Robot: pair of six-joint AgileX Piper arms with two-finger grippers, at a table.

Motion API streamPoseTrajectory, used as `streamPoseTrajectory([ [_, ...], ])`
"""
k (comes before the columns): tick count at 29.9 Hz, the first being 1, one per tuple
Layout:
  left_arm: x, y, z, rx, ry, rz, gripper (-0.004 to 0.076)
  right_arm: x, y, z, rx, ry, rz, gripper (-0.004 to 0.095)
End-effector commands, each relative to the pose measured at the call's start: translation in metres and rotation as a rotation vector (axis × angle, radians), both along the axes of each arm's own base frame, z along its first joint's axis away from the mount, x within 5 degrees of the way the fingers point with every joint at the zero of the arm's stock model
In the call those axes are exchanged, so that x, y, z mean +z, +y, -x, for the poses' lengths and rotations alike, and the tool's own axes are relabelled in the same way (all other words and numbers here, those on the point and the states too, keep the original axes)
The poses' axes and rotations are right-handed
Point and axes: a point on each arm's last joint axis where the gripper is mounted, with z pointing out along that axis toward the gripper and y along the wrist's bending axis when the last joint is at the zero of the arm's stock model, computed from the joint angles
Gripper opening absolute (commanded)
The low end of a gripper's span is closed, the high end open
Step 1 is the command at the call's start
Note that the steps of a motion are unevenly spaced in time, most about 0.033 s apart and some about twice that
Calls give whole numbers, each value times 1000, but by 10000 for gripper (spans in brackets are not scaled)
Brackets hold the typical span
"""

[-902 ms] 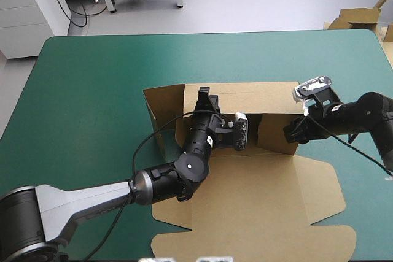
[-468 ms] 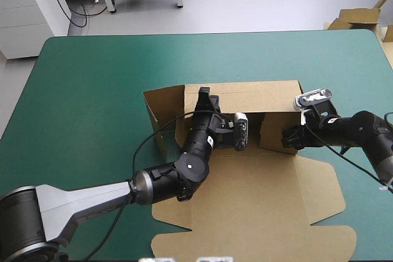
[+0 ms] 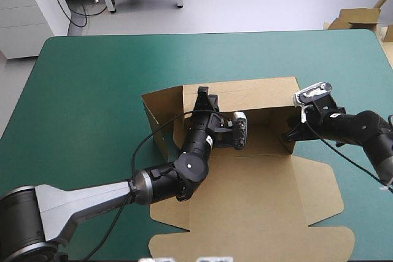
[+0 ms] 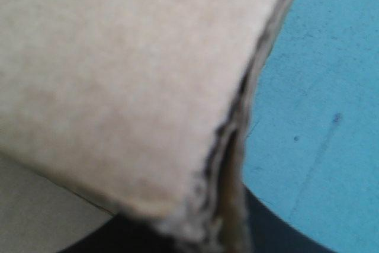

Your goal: Fold the box

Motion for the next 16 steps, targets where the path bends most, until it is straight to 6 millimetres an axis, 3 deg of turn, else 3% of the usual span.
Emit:
streamPoseTrajectory([
  [1, 12, -5, 8, -54, 34, 94, -8, 18, 7, 4, 31, -36, -75, -15],
  [16, 12, -6, 8, -55, 31, 96, -8, 5, 4, 7, -1, -6, -51, -4],
])
